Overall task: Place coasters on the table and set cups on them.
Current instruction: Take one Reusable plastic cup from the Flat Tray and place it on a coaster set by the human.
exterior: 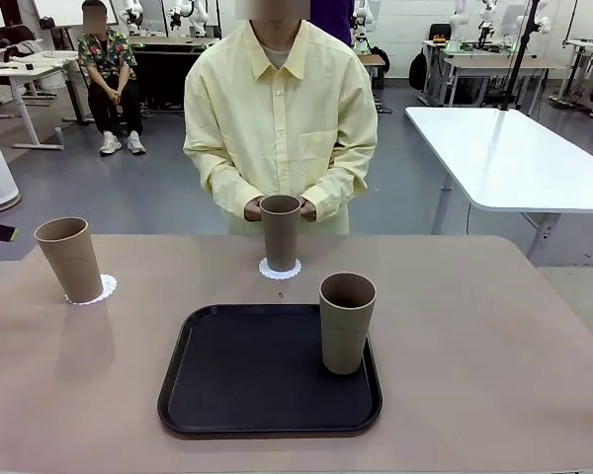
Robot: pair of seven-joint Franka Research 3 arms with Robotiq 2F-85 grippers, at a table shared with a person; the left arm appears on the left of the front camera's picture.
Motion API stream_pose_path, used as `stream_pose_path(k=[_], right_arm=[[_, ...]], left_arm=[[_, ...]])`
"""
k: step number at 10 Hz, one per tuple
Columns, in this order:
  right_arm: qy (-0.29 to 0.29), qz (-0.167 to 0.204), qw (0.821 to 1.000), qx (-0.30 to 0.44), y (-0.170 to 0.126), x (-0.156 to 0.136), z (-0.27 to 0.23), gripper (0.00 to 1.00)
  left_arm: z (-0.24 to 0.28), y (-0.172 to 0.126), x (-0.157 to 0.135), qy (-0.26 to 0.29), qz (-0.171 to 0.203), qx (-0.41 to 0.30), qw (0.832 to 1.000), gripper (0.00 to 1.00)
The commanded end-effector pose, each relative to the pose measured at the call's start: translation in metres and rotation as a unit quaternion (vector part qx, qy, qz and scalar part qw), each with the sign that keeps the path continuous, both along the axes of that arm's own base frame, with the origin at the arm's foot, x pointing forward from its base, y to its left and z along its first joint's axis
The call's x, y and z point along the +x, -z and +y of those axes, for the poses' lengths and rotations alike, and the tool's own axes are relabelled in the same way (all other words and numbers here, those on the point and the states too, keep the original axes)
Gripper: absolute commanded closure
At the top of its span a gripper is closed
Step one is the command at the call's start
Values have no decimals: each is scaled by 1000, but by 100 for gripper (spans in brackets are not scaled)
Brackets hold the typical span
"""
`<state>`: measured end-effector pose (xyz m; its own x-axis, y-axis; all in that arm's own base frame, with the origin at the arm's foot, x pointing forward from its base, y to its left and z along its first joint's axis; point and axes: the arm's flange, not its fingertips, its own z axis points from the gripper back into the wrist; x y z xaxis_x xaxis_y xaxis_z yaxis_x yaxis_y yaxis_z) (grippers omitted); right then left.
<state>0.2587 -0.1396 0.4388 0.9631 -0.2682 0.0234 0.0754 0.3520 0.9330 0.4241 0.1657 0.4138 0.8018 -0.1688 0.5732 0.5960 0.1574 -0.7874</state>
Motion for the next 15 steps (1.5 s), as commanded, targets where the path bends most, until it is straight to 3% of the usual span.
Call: stream_pose_path(k=[1,3,7,11,15], right_arm=[[-2,-2,1000,6,0,1,0,0],[-2,-2,1000,6,0,1,0,0],[-2,-2,1000,6,0,1,0,0],[-2,-2,1000,6,0,1,0,0],[-2,-2,1000,6,0,1,0,0]], left_arm=[[9,-11,-19,-23,54,51,997,0],[19,-6,-42,-55,98,90,990,0],[43,11,-67,-79,127,78,986,0],[65,25,-82,-110,125,53,985,0],[61,24,-77,-97,135,67,984,0]])
